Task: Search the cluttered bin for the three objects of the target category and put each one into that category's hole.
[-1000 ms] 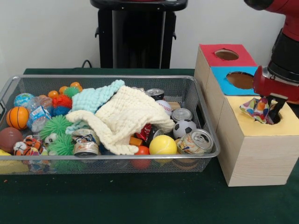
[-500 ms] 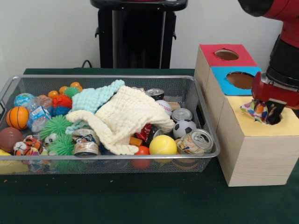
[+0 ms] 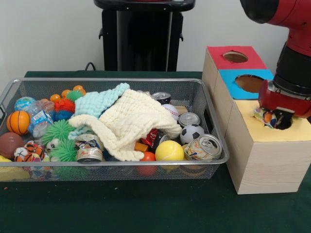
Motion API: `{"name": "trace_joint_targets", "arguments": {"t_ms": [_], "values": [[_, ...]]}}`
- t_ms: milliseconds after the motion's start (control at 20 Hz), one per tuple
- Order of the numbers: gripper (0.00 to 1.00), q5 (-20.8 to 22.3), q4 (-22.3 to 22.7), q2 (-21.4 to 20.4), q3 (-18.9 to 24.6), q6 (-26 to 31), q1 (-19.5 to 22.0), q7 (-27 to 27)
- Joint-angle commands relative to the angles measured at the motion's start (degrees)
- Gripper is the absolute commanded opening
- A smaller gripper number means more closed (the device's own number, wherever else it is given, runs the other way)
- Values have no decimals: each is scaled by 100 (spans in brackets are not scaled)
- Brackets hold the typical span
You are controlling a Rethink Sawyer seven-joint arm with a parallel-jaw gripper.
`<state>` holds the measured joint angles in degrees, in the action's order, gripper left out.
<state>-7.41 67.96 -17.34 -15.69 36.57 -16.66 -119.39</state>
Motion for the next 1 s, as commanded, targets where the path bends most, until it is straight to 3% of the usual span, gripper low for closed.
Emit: {"name": "trace_joint_targets", "arguments": {"t_ms": [50,1000], "values": [[0,-217,798,596,568,-198,-86,-1260],[0,-315,770,724,592,-255,-82,-1105]]}}
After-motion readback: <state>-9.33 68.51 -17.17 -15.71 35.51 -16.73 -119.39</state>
